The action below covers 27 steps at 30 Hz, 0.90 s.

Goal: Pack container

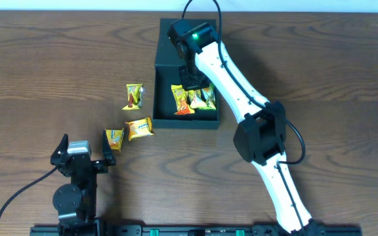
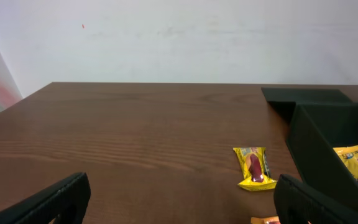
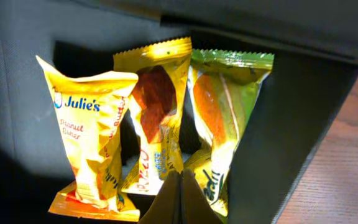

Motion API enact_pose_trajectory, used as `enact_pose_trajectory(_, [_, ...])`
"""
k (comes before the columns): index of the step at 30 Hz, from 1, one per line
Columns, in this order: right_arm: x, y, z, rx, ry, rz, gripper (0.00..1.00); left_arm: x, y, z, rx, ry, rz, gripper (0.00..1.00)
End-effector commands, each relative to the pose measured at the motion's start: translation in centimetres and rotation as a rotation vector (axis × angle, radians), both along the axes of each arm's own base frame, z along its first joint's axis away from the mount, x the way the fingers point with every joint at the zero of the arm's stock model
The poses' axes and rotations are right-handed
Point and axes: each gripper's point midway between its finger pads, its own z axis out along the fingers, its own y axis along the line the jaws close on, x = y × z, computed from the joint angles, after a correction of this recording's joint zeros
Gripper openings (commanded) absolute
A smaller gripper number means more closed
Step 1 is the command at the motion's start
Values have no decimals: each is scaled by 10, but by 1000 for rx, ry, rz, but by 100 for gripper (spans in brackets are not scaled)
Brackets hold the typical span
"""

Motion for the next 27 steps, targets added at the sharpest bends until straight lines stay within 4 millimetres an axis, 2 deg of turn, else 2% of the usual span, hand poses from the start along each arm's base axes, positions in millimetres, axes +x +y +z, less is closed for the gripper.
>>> enact_pose_trajectory(1, [-7, 7, -9, 17, 36, 11, 2, -1, -3, -17, -14, 58, -15, 95])
enact_pose_trajectory(12, [-19, 11, -28, 16, 91, 32, 2, -1, -3, -17, -14, 58, -15, 95])
enact_pose_trajectory(18, [-27, 12, -46, 5, 120, 42, 2, -1, -3, -17, -14, 58, -15, 95])
enact_pose_trajectory(24, [-14, 16, -37, 34, 74, 37, 1, -1, -3, -17, -14, 58, -15, 95])
enact_pose_trajectory(27, [-4, 18, -17, 44, 19, 37, 1, -1, -3, -17, -14, 58, -15, 96])
